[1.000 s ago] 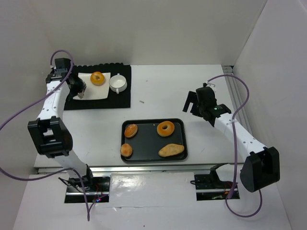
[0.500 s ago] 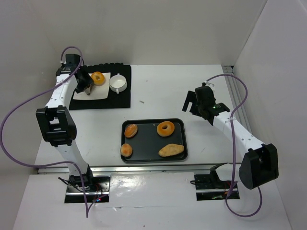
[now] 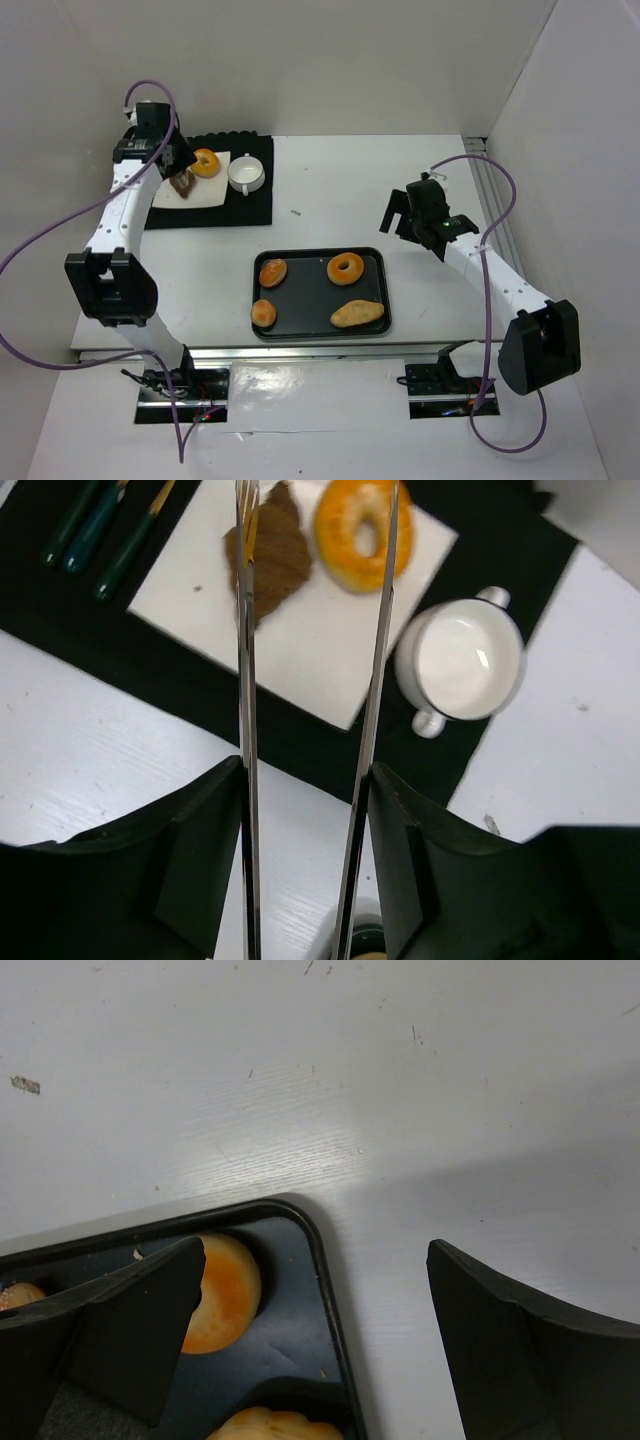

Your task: Place the bread

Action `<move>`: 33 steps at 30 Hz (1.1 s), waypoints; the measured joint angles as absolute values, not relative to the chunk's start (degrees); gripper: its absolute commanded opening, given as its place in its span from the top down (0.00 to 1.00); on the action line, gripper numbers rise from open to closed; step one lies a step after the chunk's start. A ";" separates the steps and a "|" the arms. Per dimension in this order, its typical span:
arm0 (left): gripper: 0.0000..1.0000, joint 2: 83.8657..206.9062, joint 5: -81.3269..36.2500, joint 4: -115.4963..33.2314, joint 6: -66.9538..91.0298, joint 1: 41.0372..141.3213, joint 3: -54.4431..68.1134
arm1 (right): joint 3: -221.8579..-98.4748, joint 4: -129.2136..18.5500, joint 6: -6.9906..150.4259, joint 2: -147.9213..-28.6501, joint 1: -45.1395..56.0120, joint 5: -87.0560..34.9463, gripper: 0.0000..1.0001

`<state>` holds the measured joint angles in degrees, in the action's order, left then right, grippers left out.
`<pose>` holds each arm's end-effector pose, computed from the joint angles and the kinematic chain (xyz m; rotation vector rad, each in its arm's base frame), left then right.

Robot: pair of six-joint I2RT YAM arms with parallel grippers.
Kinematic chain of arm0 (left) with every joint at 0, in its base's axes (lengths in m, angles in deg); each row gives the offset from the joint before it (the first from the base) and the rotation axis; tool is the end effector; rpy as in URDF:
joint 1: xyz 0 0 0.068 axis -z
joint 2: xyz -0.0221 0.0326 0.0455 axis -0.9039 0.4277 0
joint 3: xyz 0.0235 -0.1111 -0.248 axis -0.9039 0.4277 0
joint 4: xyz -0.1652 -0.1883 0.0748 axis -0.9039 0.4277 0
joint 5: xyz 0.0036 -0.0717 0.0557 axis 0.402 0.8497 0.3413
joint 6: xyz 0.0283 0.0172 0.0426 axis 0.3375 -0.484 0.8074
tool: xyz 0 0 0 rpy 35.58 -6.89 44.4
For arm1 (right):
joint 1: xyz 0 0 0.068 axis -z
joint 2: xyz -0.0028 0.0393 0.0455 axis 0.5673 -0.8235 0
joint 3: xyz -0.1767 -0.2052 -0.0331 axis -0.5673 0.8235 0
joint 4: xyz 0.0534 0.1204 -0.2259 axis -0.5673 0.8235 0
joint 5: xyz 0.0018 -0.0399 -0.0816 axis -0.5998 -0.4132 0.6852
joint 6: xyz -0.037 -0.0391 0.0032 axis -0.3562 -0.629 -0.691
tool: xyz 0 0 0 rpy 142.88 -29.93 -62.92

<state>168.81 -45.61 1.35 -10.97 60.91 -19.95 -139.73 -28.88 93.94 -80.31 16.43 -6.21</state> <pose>0.3866 0.0346 0.3648 -0.8638 2.0727 0.0049 0.2605 0.0776 0.2710 0.3250 2.3158 0.1586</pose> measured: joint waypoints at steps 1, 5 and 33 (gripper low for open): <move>0.39 167.23 -46.20 0.57 -10.12 62.46 -19.47 | -139.73 -28.88 93.96 -80.31 16.43 -6.21 0.01; 0.40 160.96 -48.14 -3.72 -6.38 71.27 -14.20 | -139.73 -28.88 93.98 -80.31 16.43 -6.21 0.01; 0.22 206.57 -43.66 -11.57 -0.24 89.74 -40.21 | -139.54 -28.70 94.05 -77.81 16.43 -4.06 0.01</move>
<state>206.57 -43.66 -11.57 -0.24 89.74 -40.21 -139.54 -28.70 94.05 -77.81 16.43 -4.06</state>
